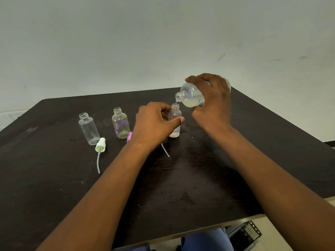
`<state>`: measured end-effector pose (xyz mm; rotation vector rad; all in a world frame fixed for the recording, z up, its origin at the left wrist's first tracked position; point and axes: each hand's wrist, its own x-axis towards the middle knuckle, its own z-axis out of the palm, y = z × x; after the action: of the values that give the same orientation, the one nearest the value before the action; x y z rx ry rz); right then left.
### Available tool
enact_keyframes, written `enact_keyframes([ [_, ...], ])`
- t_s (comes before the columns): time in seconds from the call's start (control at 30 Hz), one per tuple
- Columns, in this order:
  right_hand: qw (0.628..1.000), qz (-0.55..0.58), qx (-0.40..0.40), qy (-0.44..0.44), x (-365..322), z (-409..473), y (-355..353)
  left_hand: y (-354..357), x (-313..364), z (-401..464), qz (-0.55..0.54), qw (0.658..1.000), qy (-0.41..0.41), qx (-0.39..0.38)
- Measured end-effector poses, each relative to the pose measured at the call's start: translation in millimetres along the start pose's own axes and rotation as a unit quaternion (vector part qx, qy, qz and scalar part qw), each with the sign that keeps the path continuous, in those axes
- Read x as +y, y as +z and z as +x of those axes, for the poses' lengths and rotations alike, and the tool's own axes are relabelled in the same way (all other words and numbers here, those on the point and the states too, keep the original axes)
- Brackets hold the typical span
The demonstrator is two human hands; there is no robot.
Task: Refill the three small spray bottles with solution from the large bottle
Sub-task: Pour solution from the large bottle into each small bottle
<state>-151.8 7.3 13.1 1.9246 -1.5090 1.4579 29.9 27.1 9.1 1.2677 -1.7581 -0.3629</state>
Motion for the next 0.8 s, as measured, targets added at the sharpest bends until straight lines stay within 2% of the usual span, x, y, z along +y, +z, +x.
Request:
enact_keyframes([
  [0.8, 1.0, -0.011, 0.001, -0.001, 0.0, 0.0, 0.8, -2.0, 3.7, -1.7, 0.006, 1.0, 0.005, -0.001],
])
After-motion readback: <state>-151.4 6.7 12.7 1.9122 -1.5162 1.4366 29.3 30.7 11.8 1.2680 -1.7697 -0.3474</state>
